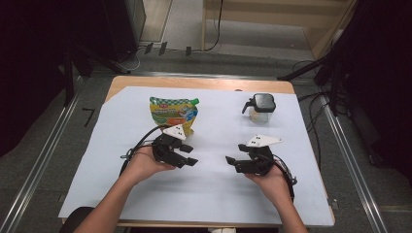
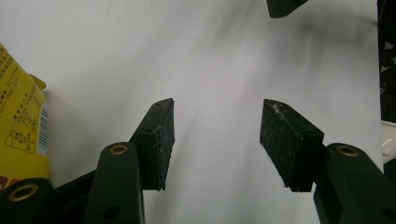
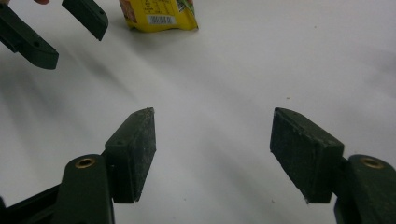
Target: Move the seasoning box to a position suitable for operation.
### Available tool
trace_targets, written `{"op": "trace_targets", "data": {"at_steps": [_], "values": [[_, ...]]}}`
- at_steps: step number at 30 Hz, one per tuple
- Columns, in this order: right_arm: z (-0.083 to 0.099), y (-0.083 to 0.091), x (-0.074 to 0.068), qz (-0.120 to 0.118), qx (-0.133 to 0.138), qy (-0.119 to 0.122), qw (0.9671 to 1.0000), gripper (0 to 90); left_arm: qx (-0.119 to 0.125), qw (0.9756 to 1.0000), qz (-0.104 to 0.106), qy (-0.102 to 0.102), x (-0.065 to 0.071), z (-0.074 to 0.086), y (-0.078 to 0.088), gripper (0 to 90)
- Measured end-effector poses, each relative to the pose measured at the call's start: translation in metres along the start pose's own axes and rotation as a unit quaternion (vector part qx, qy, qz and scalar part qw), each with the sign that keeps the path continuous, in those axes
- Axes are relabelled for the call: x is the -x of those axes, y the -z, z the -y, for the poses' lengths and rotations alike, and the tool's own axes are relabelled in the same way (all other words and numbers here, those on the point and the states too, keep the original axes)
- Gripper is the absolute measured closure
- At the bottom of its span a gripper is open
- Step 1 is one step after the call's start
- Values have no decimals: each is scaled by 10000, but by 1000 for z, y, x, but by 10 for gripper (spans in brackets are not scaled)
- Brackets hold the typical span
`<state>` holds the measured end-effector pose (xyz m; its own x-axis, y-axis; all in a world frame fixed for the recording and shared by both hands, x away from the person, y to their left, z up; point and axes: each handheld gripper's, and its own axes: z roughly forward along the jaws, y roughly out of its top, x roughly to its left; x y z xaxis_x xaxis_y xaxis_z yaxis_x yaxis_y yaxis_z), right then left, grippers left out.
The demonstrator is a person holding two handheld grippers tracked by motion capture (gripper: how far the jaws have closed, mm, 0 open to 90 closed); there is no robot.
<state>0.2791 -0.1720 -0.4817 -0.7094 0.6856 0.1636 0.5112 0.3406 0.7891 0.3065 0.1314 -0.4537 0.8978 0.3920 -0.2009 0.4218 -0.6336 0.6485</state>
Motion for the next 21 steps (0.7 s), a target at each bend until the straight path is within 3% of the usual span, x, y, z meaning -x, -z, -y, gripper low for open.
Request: {"op": "trace_targets", "data": {"at_steps": [4, 11, 14, 21], "values": [[0, -2, -1, -35, -35, 39, 10000, 338, 17, 9999, 102, 119, 0, 1, 2, 461], [-1, -1, -2, -35, -46, 50, 10000, 386, 26, 9998, 21, 186, -3, 5, 6, 474], [-2, 1, -2, -47, -51, -7, 10000, 396, 47, 9994, 147, 311, -6, 4, 7, 469], [-3, -1, 0, -35, -56, 1, 10000, 396, 137, 9995, 143, 253, -6, 6, 10, 443]]}}
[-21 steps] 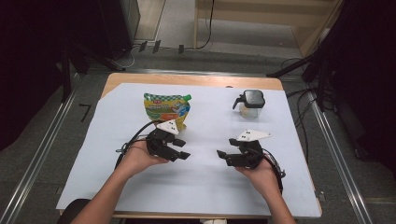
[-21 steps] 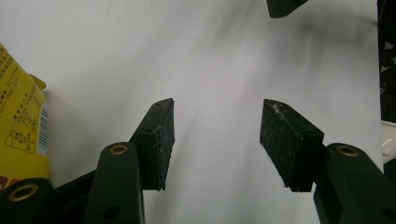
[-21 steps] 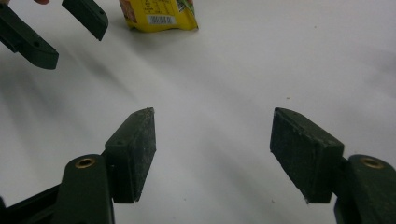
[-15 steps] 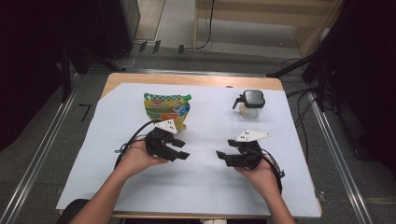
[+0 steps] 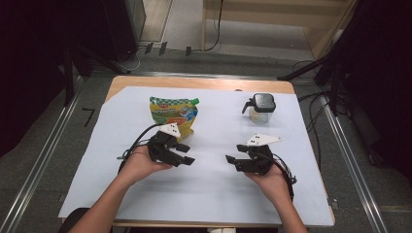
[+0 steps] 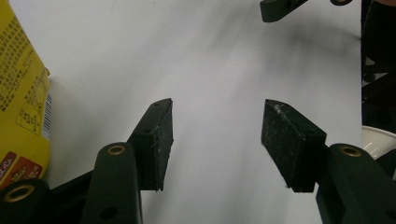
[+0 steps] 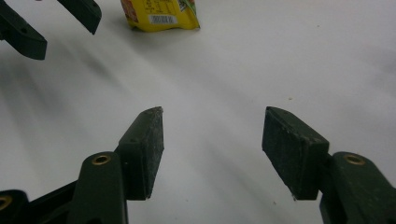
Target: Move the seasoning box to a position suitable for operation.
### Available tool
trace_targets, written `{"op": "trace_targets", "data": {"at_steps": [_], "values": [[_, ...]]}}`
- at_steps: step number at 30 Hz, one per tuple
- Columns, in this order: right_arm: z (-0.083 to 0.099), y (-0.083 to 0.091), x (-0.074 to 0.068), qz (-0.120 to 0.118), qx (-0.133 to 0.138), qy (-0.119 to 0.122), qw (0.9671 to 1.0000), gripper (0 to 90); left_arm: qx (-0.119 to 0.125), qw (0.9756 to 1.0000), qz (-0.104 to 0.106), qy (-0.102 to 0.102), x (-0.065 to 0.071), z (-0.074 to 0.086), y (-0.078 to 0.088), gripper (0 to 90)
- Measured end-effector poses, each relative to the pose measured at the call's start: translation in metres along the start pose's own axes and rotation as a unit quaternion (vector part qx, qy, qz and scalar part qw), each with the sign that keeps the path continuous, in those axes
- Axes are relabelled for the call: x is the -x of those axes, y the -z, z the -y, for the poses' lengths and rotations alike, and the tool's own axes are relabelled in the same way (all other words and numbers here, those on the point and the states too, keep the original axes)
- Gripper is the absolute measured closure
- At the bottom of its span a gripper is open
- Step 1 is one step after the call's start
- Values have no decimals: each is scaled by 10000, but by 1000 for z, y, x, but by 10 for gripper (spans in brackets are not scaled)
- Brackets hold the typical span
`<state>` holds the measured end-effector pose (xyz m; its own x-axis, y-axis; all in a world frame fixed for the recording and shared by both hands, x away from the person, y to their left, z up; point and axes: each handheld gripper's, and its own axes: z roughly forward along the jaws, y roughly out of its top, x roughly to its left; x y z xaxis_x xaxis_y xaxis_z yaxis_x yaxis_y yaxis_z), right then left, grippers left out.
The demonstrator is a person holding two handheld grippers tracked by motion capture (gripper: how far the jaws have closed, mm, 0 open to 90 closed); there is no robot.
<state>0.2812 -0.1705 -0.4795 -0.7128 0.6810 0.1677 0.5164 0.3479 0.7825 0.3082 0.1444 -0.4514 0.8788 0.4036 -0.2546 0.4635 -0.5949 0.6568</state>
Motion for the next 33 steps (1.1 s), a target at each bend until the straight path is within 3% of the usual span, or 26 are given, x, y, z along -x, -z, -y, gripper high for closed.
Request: {"op": "trace_targets", "data": {"at_steps": [4, 16, 21, 33], "values": [[1, -1, -1, -55, -152, 65, 9998, 439, 65, 10000, -26, 1, -1, 0, 3, 442], [0, -1, -1, -79, -54, -41, 9999, 431, 140, 9999, -17, 13, -1, 0, 6, 434], [-2, -1, -2, -41, -38, 95, 9999, 429, 129, 9999, -62, -31, -1, 0, 6, 426], [-3, 6, 1, 113, -26, 78, 9999, 423, 116, 9999, -6, -28, -1, 0, 7, 426]]}}
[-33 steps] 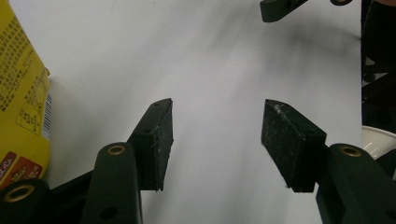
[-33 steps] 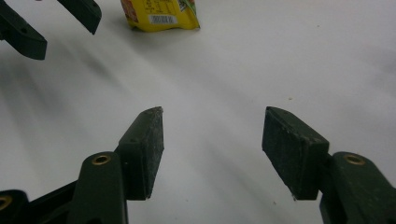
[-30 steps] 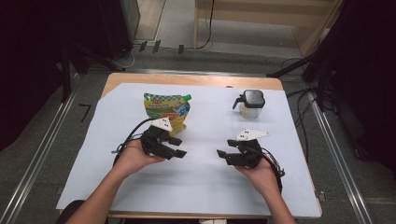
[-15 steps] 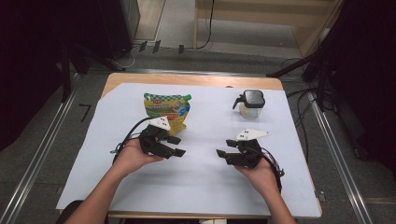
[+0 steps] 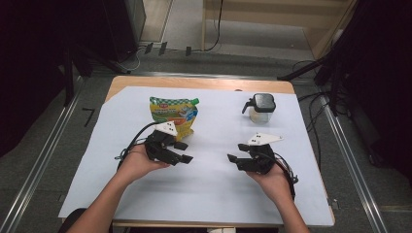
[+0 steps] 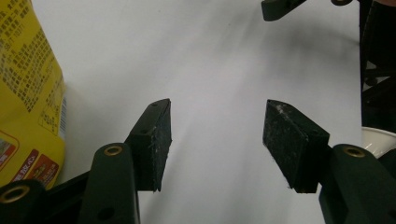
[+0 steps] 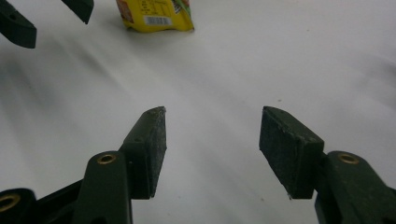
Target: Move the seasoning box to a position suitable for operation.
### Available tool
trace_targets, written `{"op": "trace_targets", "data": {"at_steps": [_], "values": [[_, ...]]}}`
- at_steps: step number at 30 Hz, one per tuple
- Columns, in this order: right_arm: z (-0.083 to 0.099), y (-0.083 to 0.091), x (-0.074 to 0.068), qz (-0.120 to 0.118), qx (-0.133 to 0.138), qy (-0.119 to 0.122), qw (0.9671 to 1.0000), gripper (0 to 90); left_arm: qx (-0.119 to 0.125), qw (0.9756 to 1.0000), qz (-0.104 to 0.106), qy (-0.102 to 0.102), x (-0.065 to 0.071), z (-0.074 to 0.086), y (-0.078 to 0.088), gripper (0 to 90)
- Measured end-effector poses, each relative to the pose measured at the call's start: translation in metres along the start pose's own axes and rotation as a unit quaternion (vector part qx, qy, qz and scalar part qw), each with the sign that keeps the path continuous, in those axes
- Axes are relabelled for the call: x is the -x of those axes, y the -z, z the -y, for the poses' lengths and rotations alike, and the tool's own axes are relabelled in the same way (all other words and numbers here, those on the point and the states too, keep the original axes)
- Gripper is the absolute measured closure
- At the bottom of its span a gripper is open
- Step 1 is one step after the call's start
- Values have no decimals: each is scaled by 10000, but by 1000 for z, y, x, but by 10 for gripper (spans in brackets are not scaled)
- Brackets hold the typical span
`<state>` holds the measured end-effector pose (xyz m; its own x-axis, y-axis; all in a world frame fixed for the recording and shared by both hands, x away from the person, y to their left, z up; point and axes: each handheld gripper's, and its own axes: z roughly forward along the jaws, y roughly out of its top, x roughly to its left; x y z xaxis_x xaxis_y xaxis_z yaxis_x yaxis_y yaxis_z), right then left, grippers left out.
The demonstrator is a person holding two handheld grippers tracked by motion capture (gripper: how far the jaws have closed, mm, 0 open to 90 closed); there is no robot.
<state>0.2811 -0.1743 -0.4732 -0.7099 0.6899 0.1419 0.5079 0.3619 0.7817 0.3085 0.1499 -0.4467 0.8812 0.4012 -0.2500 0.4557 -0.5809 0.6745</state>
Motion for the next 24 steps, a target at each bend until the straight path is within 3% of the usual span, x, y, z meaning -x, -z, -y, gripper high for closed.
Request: {"op": "trace_targets", "data": {"at_steps": [15, 20, 24], "values": [[-2, 8, 10, 242, 91, -120, 9996, 411, 76, 9999, 30, -65, 4, -4, 6, 415], [-5, 18, 29, 522, 173, -491, 9973, 429, 108, 9999, -6, -61, 3, -3, 11, 416], [-9, 22, 40, 826, 223, -538, 9949, 416, 140, 9999, -9, -30, 4, -1, 13, 416]]}}
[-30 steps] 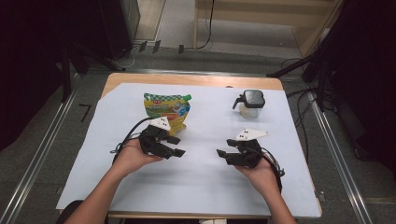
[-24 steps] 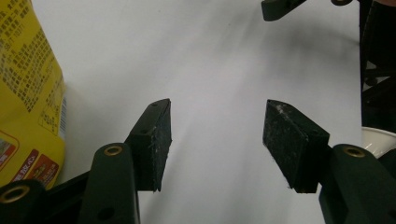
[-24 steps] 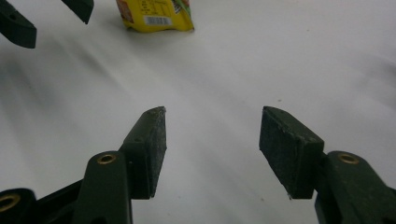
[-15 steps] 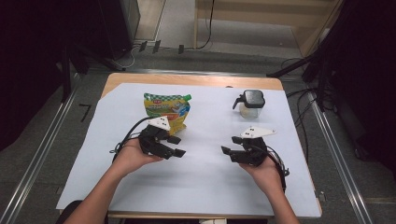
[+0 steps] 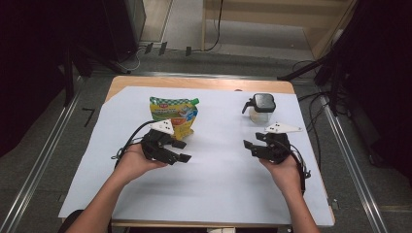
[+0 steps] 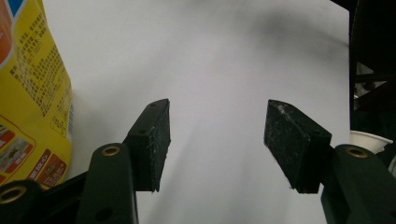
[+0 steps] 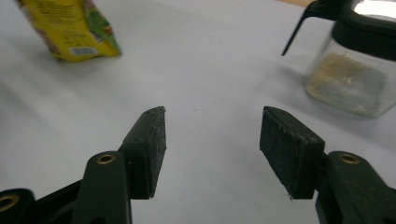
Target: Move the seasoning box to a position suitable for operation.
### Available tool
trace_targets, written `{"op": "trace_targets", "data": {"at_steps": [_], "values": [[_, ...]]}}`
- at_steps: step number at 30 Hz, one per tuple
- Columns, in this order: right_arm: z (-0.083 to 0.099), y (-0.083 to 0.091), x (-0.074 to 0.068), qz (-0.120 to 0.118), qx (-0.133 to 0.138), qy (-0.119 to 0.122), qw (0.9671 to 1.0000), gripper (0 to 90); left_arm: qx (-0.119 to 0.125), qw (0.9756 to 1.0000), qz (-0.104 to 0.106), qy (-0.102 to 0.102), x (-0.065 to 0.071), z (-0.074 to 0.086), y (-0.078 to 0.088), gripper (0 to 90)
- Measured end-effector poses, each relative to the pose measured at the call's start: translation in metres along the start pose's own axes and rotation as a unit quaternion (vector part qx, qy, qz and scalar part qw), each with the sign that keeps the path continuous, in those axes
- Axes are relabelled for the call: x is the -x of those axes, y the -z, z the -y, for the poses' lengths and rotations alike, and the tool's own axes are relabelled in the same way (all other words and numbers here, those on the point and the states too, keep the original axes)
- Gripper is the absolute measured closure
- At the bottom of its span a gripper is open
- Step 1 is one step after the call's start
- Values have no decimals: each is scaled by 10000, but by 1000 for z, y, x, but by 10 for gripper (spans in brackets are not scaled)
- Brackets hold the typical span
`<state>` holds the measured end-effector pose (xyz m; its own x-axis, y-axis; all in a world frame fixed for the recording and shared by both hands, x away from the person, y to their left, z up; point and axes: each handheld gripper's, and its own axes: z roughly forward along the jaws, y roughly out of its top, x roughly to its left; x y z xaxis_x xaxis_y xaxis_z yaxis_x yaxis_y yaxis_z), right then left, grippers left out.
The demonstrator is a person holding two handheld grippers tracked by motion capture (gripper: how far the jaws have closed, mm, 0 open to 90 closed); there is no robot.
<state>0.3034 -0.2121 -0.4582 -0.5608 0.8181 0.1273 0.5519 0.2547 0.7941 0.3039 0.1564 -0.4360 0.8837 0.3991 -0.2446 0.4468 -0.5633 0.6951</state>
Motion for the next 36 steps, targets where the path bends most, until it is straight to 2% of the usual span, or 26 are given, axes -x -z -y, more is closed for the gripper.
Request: {"op": "trace_targets", "data": {"at_steps": [3, 4, 5, 6, 7, 8, 9, 12, 14, 15, 16, 18, 21, 24, 26, 31, 35, 36], "values": [[-2, -2, 5, 132, 4, -28, 9999, 404, 43, 10000, 14, 30, 0, 1, 1, 416], [-2, -5, 11, 287, 11, -147, 9995, 394, 142, 9998, 98, 86, 0, 0, 2, 416], [-2, -5, 11, 287, 11, -147, 9995, 394, 142, 9998, 98, 86, 0, 0, 2, 416], [-2, -10, 18, 438, 17, -246, 9987, 380, 139, 9999, 79, 58, 1, 0, 3, 416], [-2, -10, 18, 438, 17, -246, 9987, 380, 139, 9999, 79, 58, 1, 0, 3, 416], [-2, -15, 24, 591, -1, -355, 9976, 358, 73, 10000, 40, 50, 1, 2, 3, 416], [-2, -15, 24, 591, -1, -355, 9976, 358, 73, 10000, 40, 50, 1, 2, 3, 416], [-6, -22, 37, 703, 52, -577, 9958, 318, 46, 10000, -10, 87, 0, 4, 4, 416], [-11, -26, 43, 861, -7, -590, 9945, 307, 62, 9999, -36, 91, 1, 5, 5, 417], [-11, -26, 43, 861, -7, -590, 9945, 307, 62, 9999, -36, 91, 1, 5, 5, 418], [-15, -30, 49, 983, 22, -647, 9930, 293, 58, 9999, -37, 82, 1, 5, 5, 418], [-19, -33, 55, 1016, 13, -743, 9920, 269, 61, 9999, -31, 82, 1, 5, 5, 418], [-20, -37, 61, 1095, 34, -749, 9912, 237, 52, 10000, -26, 77, 1, 5, 5, 419], [-23, -48, 70, 1147, -57, -922, 9891, 198, 38, 10000, -27, 60, 2, 6, 4, 419], [-25, -54, 73, 1201, -50, -912, 9886, 180, 47, 10000, -30, 64, 2, 7, 4, 421], [-29, -62, 79, 1375, 25, -940, 9860, 139, 51, 10000, -45, 73, 2, 8, 4, 424], [-29, -71, 85, 1420, 130, -1056, 9841, 137, 17, 10000, -29, 91, 2, 10, 3, 425], [-28, -76, 89, 1437, 226, -1135, 9828, 137, -5, 9999, -43, 98, 3, 11, 2, 425]]}}
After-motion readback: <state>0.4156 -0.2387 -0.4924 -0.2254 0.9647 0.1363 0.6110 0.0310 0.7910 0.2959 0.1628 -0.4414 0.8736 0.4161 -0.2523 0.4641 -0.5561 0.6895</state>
